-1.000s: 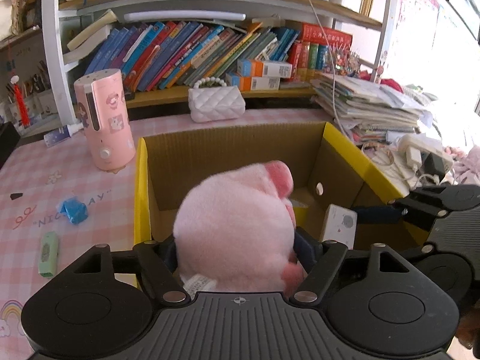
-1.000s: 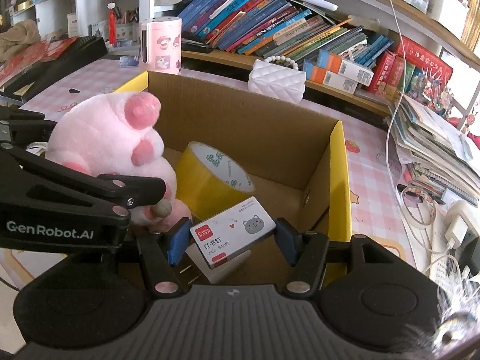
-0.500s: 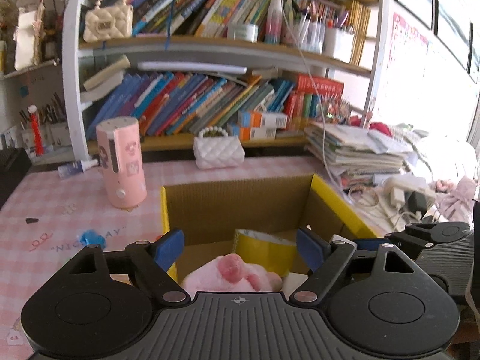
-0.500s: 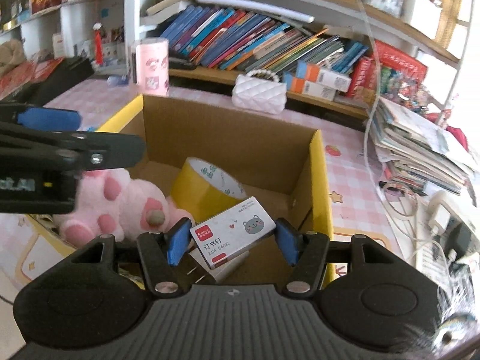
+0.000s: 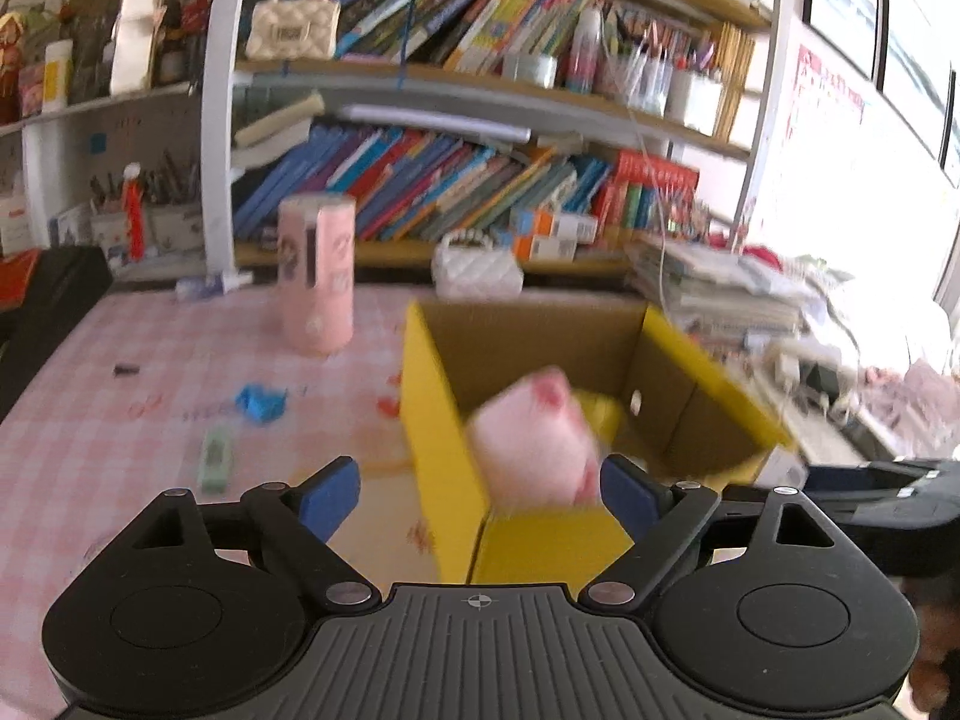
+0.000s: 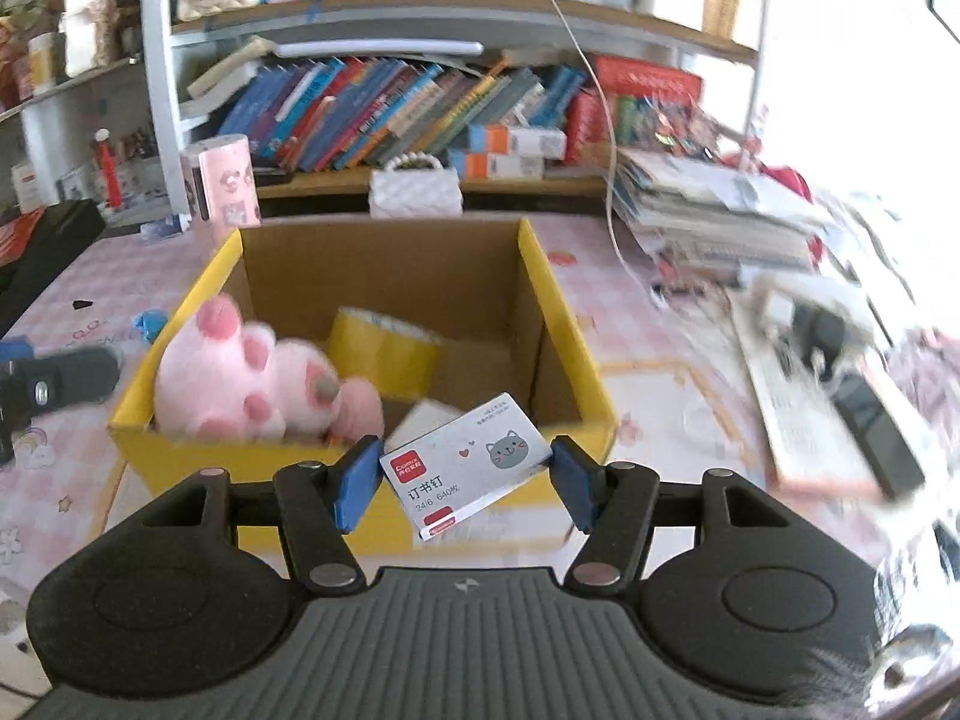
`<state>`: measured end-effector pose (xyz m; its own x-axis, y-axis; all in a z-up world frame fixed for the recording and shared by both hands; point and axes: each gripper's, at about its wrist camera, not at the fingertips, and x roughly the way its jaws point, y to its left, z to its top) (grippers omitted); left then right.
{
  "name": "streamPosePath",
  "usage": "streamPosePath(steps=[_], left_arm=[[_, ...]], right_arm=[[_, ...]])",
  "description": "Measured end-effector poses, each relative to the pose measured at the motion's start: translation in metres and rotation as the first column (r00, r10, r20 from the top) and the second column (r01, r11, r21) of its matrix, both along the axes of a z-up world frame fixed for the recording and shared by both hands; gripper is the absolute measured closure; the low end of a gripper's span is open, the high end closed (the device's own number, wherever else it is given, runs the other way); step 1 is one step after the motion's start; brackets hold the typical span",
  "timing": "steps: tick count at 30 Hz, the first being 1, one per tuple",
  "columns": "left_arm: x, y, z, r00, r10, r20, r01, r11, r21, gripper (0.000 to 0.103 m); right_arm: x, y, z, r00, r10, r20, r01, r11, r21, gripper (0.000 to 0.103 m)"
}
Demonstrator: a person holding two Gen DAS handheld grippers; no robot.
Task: Organize objects
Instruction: 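Withdraw both open tools up out of the yellow box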
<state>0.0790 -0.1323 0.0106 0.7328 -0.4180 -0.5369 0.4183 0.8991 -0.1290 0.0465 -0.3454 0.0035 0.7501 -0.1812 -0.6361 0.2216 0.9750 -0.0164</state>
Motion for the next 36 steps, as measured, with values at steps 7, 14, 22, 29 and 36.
streamPosePath(steps=[7, 14, 22, 29, 36], left_arm=[[-0.026, 0.037, -0.02, 0.999, 0.007, -0.053, -0.004, 0.999, 0.054, 0.014], [-0.046, 0.074, -0.032, 0.993, 0.046, -0.109, -0.039, 0.997, 0.064, 0.014], [-0.062, 0.106, -0.03, 0.99, 0.096, -0.108, -0.089, 0.994, 0.062, 0.013], [-0.073, 0.135, -0.027, 0.983, 0.152, -0.098, -0.147, 0.987, 0.062, 0.013], [-0.081, 0.158, -0.025, 0.976, 0.198, -0.086, -0.193, 0.979, 0.061, 0.013]], right_arm=[[-0.034, 0.041, -0.018, 0.998, -0.044, -0.055, 0.046, 0.998, 0.037, 0.044], [-0.058, 0.088, -0.025, 0.997, 0.009, -0.071, -0.007, 1.0, 0.019, 0.044], [-0.071, 0.12, -0.024, 0.997, 0.043, -0.059, -0.042, 0.999, 0.015, 0.044], [-0.075, 0.151, -0.023, 0.992, 0.114, -0.054, -0.113, 0.993, 0.016, 0.044], [-0.075, 0.177, -0.022, 0.985, 0.167, -0.045, -0.166, 0.986, 0.015, 0.043]])
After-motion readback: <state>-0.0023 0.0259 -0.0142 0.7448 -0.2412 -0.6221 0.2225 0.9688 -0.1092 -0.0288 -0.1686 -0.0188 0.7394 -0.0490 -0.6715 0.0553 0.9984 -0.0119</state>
